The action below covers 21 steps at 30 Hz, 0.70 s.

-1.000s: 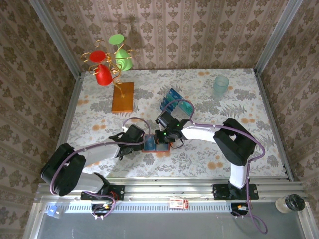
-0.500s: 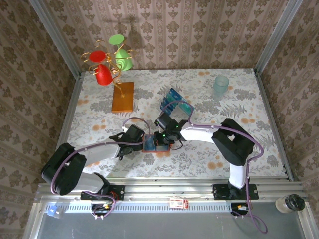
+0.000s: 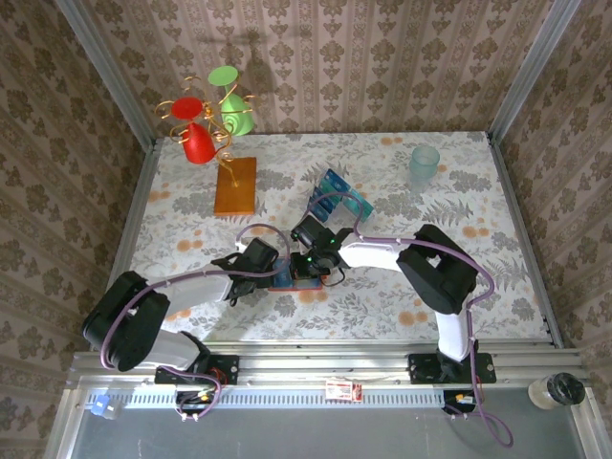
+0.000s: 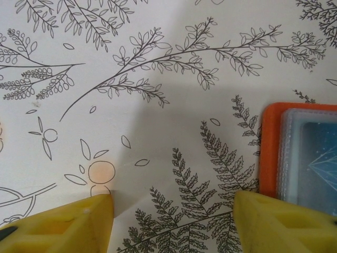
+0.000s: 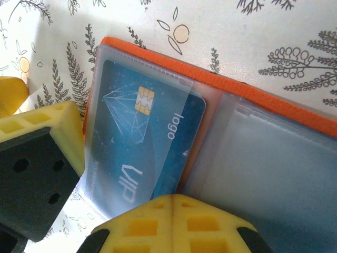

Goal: Put the credit cards into the card holder

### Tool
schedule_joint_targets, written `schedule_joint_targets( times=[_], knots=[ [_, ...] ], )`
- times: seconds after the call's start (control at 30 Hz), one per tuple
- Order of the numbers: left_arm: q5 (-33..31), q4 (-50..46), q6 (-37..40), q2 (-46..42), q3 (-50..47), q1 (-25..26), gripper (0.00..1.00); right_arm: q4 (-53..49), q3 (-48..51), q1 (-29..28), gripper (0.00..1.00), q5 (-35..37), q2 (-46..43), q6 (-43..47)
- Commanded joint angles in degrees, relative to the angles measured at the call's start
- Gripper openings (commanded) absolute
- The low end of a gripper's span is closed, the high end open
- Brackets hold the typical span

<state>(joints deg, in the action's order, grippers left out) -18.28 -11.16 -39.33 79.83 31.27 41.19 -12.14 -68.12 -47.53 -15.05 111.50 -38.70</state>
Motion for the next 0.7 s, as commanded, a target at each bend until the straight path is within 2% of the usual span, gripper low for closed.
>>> schedule_joint_targets(
  times=[0.0,0.3,0.67],
  knots=[
    [3.49,1.4,0.21,3.4,-0.94,-0.27,0.62,-2.57,-1.87,-0.55,0.0,-0.2,1.65,1.1],
    [3.68,1.54,0.11,2.93,-1.12,0.06,0.62,-2.1,-2.95,-0.88,0.0,-1.65,2.48,0.55],
    [2.4,-1.68,0.66,-1.58,-0.07,-0.55,0.71,0.23,3.29,0.64,0.0,-0.11,-1.76,-0.74]
  ],
)
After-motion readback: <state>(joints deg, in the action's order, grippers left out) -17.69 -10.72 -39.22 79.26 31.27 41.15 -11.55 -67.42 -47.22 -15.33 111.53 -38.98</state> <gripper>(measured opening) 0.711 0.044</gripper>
